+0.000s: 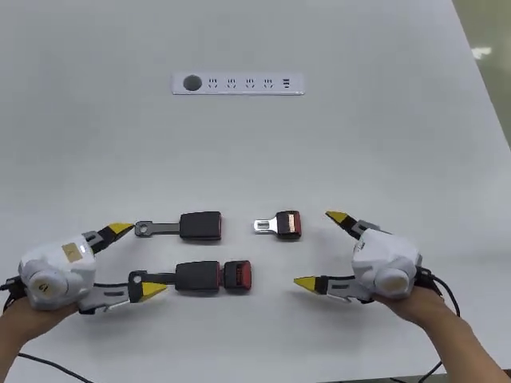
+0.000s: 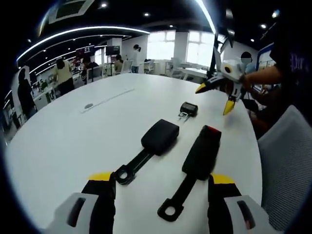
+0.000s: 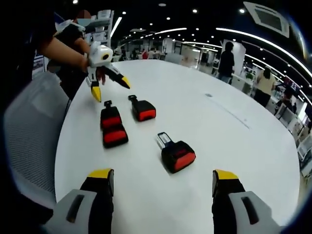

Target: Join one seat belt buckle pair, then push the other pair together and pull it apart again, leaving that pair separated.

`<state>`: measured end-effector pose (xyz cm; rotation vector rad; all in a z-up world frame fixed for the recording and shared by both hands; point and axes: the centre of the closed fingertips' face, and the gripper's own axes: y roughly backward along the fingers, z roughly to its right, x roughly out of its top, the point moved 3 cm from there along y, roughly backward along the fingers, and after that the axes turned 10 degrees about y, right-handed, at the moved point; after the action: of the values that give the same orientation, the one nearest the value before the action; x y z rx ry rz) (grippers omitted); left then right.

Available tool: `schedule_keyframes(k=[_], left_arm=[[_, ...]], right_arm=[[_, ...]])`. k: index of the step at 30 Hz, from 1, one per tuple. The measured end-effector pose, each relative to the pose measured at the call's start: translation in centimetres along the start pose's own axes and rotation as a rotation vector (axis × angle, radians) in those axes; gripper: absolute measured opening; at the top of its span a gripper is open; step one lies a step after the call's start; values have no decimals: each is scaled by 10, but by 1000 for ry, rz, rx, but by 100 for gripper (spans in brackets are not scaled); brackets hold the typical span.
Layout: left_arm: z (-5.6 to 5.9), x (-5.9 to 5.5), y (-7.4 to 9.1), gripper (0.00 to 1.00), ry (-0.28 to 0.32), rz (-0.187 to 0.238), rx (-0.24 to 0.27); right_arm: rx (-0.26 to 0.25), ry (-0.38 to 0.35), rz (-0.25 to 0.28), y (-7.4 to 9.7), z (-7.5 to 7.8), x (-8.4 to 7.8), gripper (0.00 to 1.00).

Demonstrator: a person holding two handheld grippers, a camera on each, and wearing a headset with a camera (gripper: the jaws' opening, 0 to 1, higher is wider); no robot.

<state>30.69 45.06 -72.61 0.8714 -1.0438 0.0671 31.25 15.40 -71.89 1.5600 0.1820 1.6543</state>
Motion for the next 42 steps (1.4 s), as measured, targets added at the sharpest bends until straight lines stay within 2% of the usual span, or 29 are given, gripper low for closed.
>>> schedule_keyframes(k=[3,7,11,16,20,24,34,42], left_arm=[[3,-3,1,86,41,49,30],[8,-9,4,91,20,70,55],[10,-10,9,95,60,135,91],[14,-17,9,100,82,157,107],[21,-12,10,100,92,196,101],[23,-12,9,100,112,191,98],[23,-7,10,100,83,170,110],[23,-5,12,100,85,164,102]], right_arm=[[-17,-10,25,-1,-8,0,88],[-49,-42,59,-3,-17,-2,93],[-63,-50,68,-4,-26,-6,94],[-87,-92,74,-5,-33,-12,99],[-95,-106,87,-4,-36,-10,99],[-106,-112,97,-2,-36,-6,99],[-103,-101,99,-1,-35,0,99],[-99,-100,96,0,-36,1,99]])
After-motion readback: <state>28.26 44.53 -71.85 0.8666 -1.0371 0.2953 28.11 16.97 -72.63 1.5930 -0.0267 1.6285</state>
